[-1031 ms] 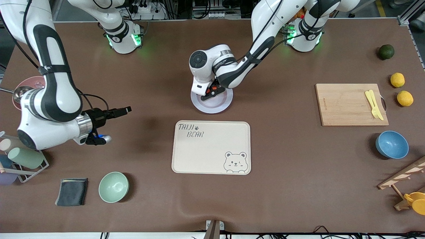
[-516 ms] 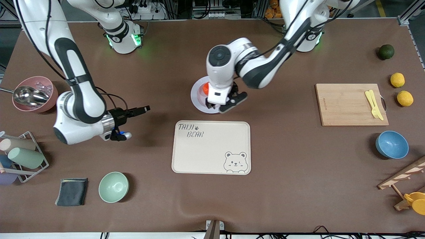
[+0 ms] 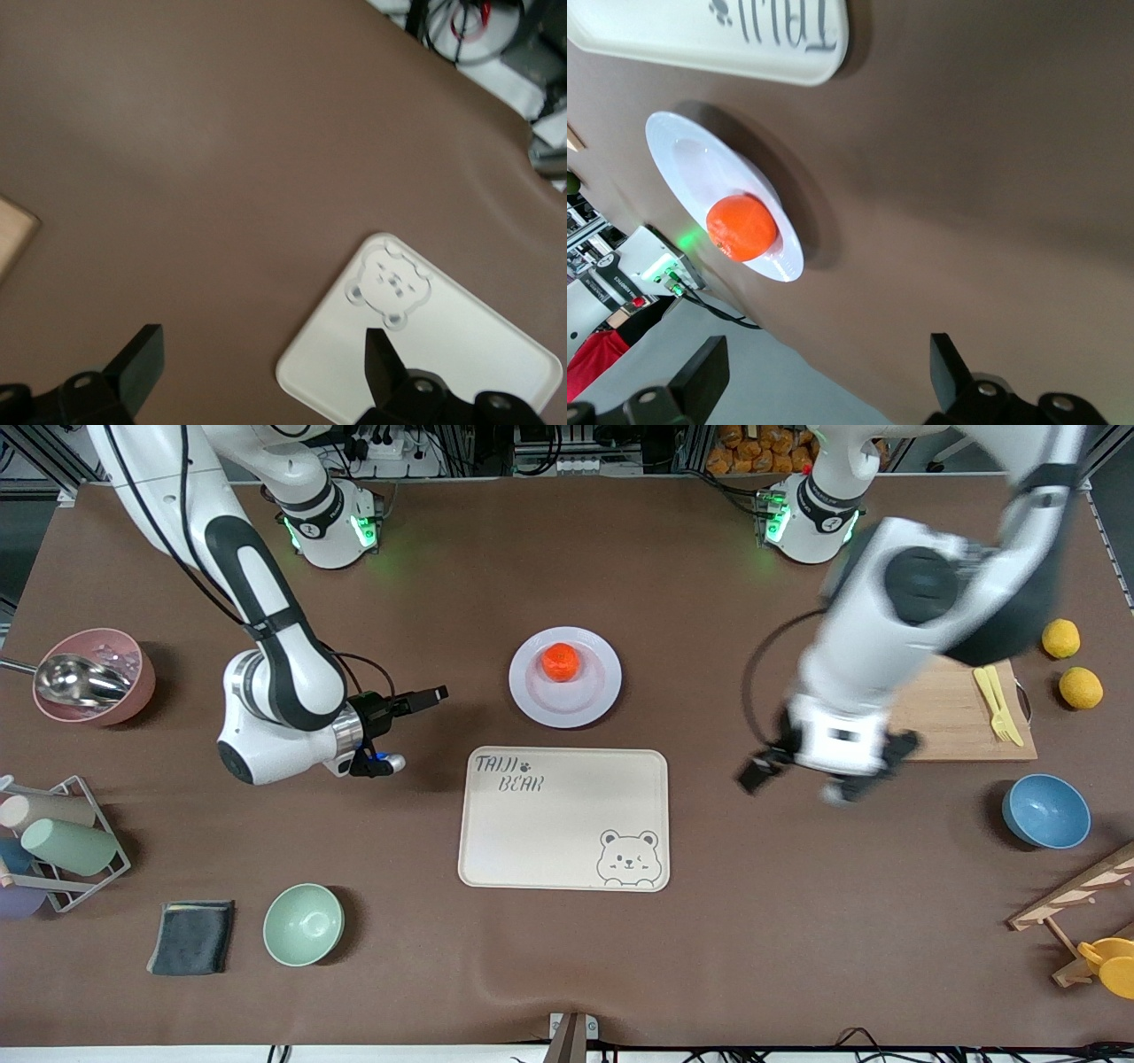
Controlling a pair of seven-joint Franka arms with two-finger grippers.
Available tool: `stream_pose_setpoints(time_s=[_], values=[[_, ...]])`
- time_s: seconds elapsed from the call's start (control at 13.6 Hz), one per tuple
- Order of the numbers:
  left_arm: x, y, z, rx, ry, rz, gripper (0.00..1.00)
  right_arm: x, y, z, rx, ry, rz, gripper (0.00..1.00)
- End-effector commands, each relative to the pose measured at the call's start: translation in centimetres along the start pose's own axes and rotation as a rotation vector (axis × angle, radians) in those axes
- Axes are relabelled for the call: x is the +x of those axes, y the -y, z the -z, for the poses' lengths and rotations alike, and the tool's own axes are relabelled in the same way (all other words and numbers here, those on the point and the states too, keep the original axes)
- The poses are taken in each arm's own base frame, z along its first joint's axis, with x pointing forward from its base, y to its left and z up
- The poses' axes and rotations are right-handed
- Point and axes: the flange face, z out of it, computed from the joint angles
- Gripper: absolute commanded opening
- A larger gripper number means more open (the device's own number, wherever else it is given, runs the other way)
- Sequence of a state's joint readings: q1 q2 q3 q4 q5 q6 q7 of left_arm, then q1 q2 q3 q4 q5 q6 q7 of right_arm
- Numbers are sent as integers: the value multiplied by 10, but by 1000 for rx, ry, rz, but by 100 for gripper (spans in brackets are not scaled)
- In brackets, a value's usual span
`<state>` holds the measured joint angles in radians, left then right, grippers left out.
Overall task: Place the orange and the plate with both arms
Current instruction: 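Release the orange onto the white plate with the left gripper, then grip the plate rim with the right gripper while the left gripper withdraws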
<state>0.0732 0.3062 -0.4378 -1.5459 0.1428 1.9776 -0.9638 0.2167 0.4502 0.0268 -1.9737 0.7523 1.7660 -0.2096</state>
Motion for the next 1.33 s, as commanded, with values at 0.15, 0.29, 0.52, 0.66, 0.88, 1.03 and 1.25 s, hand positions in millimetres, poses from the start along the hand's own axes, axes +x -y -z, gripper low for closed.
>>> stream_pose_setpoints(time_s=[0.15,0.29,0.52,0.66,0.88,1.03,1.25], values=[[73,84,35,37,28,-139,100,-22,17,-69,34,-76,-7,100],[78,112,75,34,10,-202,100,-24,21,-99,81,-75,-13,100],[80,159,112,31,71,-241,100,-27,30,-124,91,-92,-26,100],[77,182,124,66,116,-227,100,-29,37,-142,94,-104,-34,100],[70,197,135,59,121,-305,100,-26,39,-164,67,-144,-47,100],[62,205,141,51,114,-329,100,-24,38,-173,64,-162,-48,100],[51,213,148,41,97,-331,100,-20,28,-185,118,-167,-49,100]])
